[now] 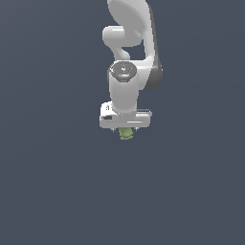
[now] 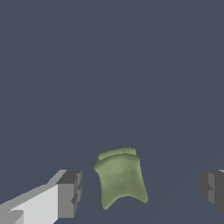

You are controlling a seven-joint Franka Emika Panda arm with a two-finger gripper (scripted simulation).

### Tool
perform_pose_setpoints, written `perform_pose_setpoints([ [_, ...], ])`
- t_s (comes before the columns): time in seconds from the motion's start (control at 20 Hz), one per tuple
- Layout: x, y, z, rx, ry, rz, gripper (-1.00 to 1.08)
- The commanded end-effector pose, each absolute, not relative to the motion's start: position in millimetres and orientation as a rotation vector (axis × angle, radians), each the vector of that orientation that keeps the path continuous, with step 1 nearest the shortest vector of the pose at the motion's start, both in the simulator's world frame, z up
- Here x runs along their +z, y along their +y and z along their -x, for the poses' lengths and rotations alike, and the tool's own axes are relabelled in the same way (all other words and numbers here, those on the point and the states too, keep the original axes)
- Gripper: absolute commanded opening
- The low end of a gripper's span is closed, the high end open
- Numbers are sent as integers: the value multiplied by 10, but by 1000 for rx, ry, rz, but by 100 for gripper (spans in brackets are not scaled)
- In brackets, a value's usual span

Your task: Pick up the object and move it to a goal position.

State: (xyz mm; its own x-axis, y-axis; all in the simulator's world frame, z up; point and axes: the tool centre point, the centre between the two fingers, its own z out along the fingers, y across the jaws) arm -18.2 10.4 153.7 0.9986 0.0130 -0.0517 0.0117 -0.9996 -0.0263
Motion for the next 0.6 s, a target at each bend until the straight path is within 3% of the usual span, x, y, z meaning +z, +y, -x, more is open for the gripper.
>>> perform_pose_setpoints([
  [0.0, 1537, 104, 182, 81, -19, 3114, 100],
  [0.55, 1536, -45, 227, 115, 28, 3092, 100],
])
